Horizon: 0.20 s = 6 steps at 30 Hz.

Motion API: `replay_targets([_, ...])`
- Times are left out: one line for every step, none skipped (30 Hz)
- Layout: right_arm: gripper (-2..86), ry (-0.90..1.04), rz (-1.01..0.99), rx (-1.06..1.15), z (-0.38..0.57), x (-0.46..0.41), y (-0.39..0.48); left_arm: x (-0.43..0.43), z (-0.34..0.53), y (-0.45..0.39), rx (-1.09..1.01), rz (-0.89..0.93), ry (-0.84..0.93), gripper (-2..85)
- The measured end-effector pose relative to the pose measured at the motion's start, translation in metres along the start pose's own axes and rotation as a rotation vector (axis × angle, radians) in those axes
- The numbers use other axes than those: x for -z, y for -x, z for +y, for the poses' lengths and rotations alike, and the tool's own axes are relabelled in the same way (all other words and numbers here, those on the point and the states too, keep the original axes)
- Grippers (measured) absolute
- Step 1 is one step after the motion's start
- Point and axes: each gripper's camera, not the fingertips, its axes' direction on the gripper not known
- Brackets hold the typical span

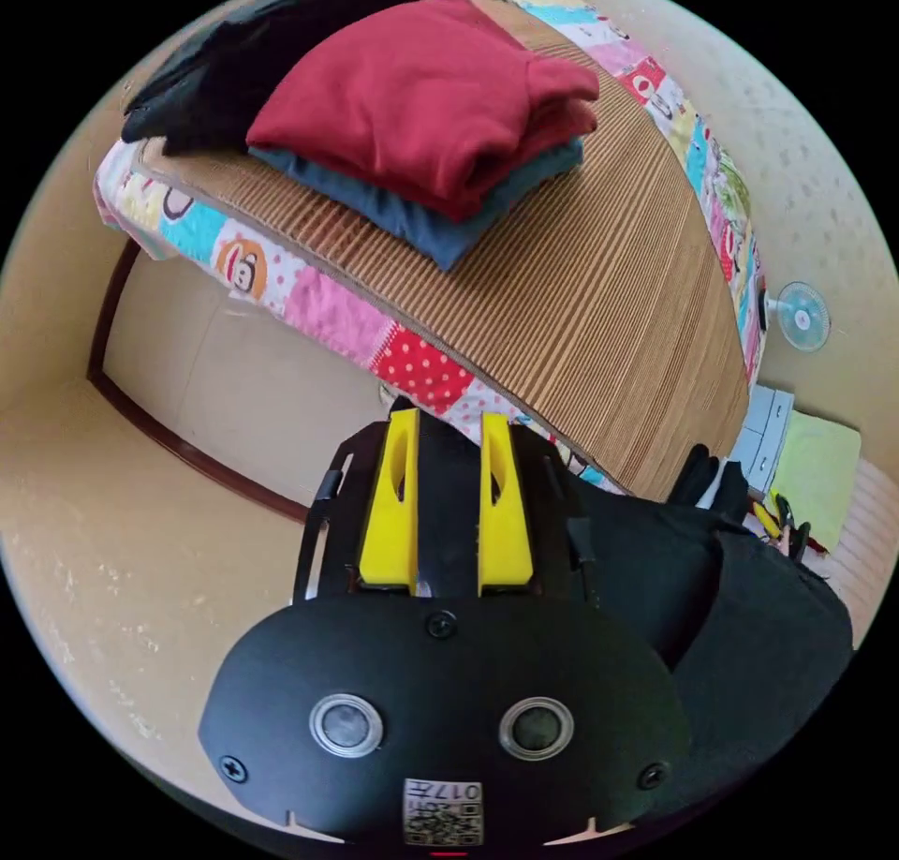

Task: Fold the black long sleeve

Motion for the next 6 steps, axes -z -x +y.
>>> replay_targets([16.5,0.03,-0.028,0.071,0.001,-0.023,0.039,0.011,-0.004,-0.004,-0.018,-0.007,-0.043,11.5])
replay_targets([16.1,0.044,-0.04,0.106,0.002,-0.034,0.059,0.033,-0.013,-0.012,-0.053,-0.017,-0.131,12.3])
replay_targets([15.5,0.068,-0.064,0.178,0.007,-0.053,0.096,0.053,-0.022,-0.022,-0.088,-0.02,-0.207,13.0])
replay_targets([14.3,0.082,-0.09,0.248,0.014,-0.068,0.132,0.061,-0.028,-0.027,-0.107,-0.018,-0.236,13.2])
replay_targets([13.7,0.086,-0.104,0.277,0.018,-0.074,0.147,0.074,-0.041,-0.037,-0.147,-0.009,-0.272,13.5])
replay_targets([11.6,0.093,-0.138,0.333,0.027,-0.083,0.175,0.082,-0.055,-0.047,-0.186,0.004,-0.286,13.6])
